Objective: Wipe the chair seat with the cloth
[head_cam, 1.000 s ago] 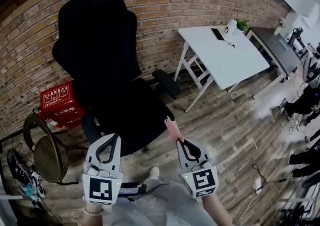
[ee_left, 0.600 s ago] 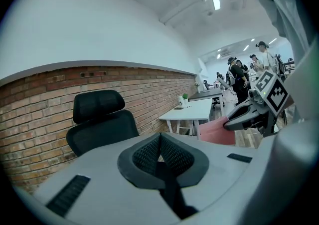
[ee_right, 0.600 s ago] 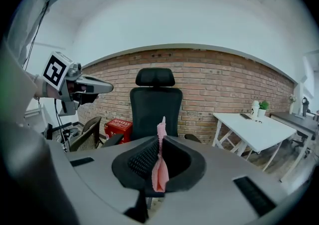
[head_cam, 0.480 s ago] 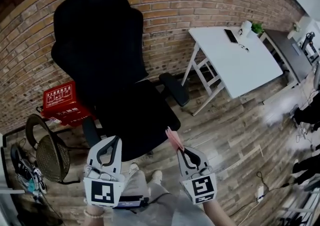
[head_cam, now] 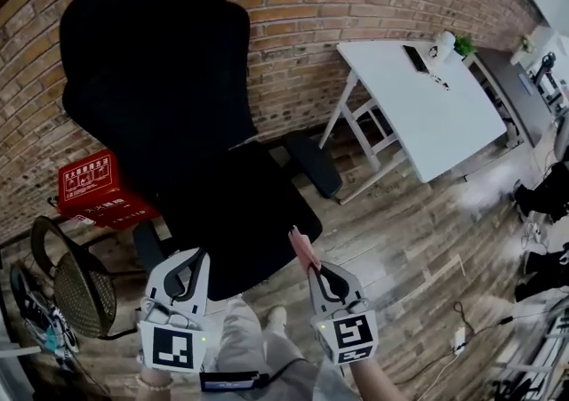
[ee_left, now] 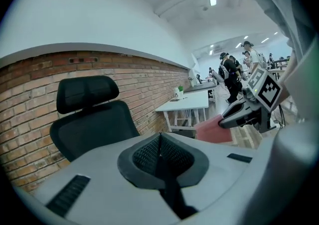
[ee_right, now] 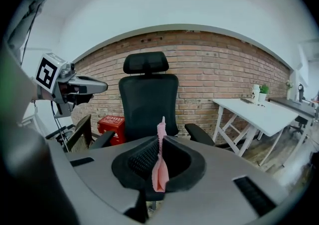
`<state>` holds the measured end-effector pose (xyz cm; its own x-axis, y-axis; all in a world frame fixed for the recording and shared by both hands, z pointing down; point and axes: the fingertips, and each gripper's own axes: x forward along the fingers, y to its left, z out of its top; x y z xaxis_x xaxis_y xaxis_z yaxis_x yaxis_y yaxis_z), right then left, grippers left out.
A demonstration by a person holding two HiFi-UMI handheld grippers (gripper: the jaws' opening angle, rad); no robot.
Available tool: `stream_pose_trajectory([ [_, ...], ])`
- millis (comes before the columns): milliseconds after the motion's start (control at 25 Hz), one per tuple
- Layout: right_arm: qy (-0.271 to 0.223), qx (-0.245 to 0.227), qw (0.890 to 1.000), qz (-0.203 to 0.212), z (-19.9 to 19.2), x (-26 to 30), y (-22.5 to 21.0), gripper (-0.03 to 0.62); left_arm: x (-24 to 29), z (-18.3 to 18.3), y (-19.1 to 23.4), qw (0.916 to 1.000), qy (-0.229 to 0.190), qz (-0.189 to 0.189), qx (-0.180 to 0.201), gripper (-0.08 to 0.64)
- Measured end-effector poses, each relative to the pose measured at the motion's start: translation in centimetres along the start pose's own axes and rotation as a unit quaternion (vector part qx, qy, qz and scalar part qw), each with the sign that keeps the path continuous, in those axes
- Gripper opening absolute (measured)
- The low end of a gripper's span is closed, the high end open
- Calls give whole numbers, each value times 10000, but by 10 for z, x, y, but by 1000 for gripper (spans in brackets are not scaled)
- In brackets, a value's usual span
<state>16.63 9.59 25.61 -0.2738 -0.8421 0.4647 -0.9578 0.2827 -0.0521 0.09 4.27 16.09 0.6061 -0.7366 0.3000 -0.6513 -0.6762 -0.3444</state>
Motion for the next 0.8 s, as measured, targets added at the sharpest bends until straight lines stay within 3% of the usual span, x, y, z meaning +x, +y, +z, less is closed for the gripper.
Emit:
stream_pose_trajectory([
  [280,232,-72,9997,-12,-13,82,2,49,46,-42,42,9997,122,-183,72,18],
  [520,275,517,9983,-36,-20,157,0,49,83,-89,72,9989,263,-378,7,18],
  [800,428,400,9980,-220,-33,238,-1,49,123,-142,109,9985,361,-408,11,18],
])
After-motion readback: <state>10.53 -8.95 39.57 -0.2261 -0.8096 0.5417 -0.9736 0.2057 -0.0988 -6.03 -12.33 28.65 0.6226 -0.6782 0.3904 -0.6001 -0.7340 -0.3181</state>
